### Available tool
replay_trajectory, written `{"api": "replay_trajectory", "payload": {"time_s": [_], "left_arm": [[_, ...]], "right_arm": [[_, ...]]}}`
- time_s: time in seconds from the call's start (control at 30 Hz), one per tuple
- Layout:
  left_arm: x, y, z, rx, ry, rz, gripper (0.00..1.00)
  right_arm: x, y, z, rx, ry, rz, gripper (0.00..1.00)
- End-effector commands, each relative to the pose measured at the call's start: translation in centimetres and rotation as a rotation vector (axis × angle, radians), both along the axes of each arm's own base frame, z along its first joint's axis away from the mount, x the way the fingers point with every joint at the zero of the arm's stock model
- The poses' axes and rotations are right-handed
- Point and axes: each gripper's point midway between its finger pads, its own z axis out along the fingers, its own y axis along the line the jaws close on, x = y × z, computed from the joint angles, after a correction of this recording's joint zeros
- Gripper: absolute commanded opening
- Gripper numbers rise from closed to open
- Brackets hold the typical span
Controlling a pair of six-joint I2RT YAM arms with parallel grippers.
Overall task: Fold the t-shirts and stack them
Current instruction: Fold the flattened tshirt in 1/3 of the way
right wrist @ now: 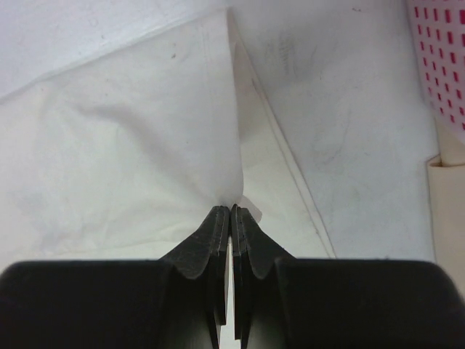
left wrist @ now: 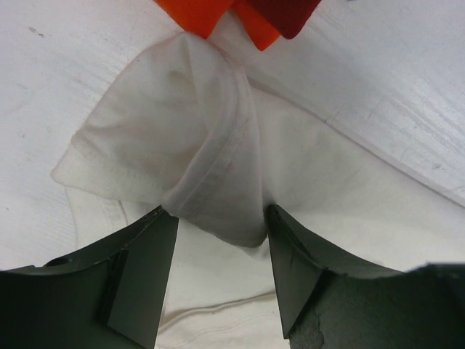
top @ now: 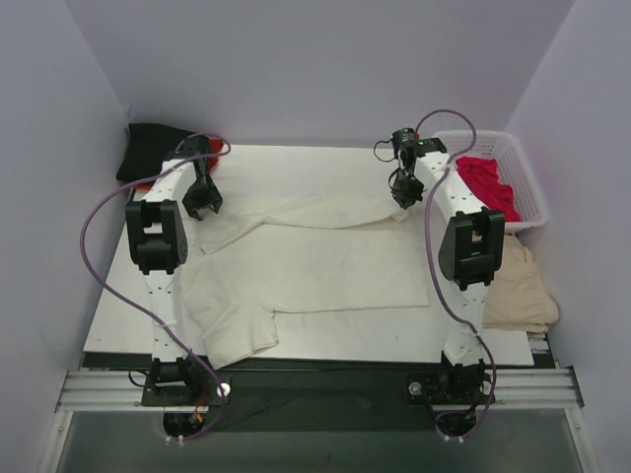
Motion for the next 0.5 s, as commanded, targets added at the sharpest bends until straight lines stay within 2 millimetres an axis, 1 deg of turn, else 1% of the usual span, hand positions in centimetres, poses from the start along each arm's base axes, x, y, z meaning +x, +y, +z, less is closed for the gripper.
{"api": "replay_trajectory", "payload": {"time_s": [0.0,0.03,0.07,0.13,0.17,0.3,0.37,0.47], "left_arm": [[-2.5,2.0,-2.0,0.044,0.107,0.013,0.63],[-2.5,2.0,-2.0,0.044,0.107,0.013,0.63],[-2.5,2.0,-1.9,0.045,0.104,0.013,0.63],[-2.5,1.9,-1.9,0.045,0.105,0.012,0.63],[-2.5,2.0,-1.9,0.046,0.106,0.012,0.63],[-2.5,2.2,-1.6,0.054,0.103,0.014,0.63],[-2.5,2.2,-1.6,0.054,0.101,0.013,0.63],[-2.6,2.2,-1.6,0.055,0.104,0.016,0.63]], "right_arm": [[0.1,-1.5,4.1,-0.053,-0.055,-0.011,0.00],[0.5,-1.5,4.2,-0.056,-0.060,-0.005,0.00],[1.1,-1.2,5.1,-0.050,-0.087,0.001,0.00],[1.7,-1.1,5.6,-0.048,-0.101,0.007,0.00],[2.3,-1.0,6.3,-0.041,-0.122,0.014,0.00],[3.3,-0.6,7.6,-0.037,-0.163,0.039,0.00],[3.4,-0.5,8.0,-0.046,-0.173,0.054,0.01],[2.4,0.0,7.1,-0.056,-0.133,0.089,0.02]]}}
